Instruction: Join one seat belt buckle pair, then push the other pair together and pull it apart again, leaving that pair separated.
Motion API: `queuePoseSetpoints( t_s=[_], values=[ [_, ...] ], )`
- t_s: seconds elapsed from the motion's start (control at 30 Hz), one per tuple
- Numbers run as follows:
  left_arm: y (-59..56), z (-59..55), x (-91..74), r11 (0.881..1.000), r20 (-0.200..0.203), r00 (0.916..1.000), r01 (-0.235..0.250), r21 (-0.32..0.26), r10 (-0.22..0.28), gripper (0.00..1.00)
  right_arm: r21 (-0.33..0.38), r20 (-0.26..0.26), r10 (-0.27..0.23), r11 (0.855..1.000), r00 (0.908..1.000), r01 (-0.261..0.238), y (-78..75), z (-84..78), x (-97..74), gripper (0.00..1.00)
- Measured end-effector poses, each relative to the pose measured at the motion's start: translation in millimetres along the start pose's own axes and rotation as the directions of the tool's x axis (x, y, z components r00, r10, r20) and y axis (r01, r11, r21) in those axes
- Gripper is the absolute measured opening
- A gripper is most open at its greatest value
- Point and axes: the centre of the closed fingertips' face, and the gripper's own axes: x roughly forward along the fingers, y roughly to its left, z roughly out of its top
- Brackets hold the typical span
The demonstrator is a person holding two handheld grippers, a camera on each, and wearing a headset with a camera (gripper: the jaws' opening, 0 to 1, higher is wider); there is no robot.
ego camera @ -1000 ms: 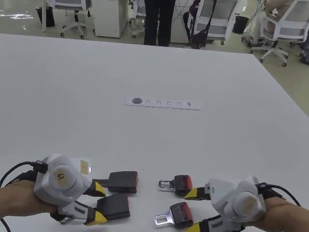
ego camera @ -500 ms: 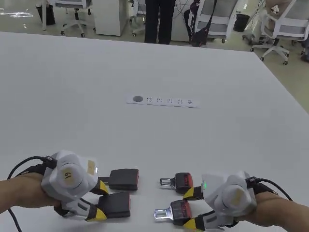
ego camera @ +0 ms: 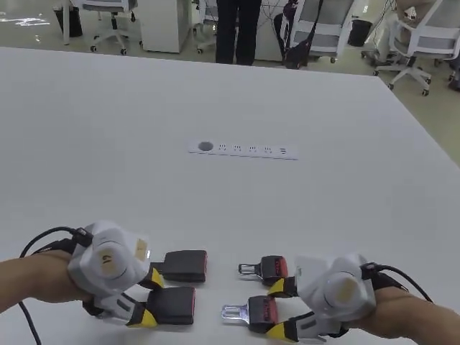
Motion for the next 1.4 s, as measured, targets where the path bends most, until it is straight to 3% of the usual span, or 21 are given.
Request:
queuePoseSetpoints(
  t_s=[0.93, 1.4],
  values=[
    [-0.2, -3.9, 7.5, 0.998, -0.027, 0.9987, 0.042, -0.046, -0.044, 0.31, -0.003, 0.023, -0.009, 1.000, 0.9997, 0.009, -1.3, 27.6, 18.8, 0.31],
    [0.0, -4.5, 7.6, 0.998, -0.040, 0.9981, 0.047, -0.035, -0.048, 0.31, -0.021, 0.026, -0.010, 1.000, 0.9996, 0.011, -1.2, 44.2, 31.2, 0.31]
  ],
)
